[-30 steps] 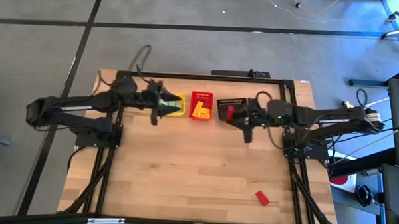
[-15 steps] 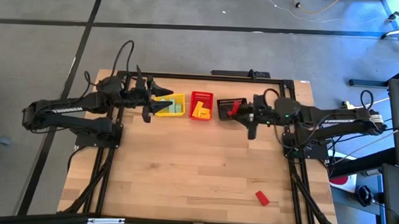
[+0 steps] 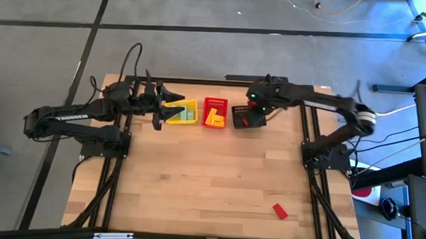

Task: Sort & place blocks by color
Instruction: Put the left red block into the black basket

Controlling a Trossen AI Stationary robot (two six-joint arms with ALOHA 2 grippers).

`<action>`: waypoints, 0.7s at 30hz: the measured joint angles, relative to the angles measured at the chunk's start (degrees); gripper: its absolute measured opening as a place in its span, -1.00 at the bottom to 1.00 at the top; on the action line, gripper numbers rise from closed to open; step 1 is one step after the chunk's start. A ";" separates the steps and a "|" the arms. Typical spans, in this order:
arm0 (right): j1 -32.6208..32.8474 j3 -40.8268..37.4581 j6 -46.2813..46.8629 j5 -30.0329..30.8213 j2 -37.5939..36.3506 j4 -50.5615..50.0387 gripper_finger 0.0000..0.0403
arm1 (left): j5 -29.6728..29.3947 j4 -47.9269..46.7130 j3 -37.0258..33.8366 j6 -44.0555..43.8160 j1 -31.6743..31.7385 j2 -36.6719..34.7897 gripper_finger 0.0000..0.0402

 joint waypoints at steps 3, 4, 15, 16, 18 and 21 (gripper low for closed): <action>-2.19 -1.41 -2.18 -1.03 5.27 -0.91 -0.46 | 0.00 0.00 0.00 0.00 0.00 0.00 0.11; -2.60 -1.70 -2.71 -1.01 7.03 -0.86 -0.46 | -0.02 0.01 0.00 0.00 0.00 0.00 0.11; -4.69 -1.79 0.21 -2.54 18.04 5.28 -0.46 | -0.85 0.02 0.00 0.01 0.01 0.00 0.11; -4.73 -1.79 0.42 -2.90 18.36 5.34 -0.46 | -0.95 0.02 0.00 0.02 0.02 0.00 0.11; -4.75 -1.79 0.43 -3.42 18.66 5.24 -0.46 | -1.22 0.04 0.00 0.02 0.02 0.00 0.11; -4.75 -1.79 0.39 -3.45 18.69 5.37 -0.46 | -1.27 0.04 0.00 0.02 0.07 0.00 0.11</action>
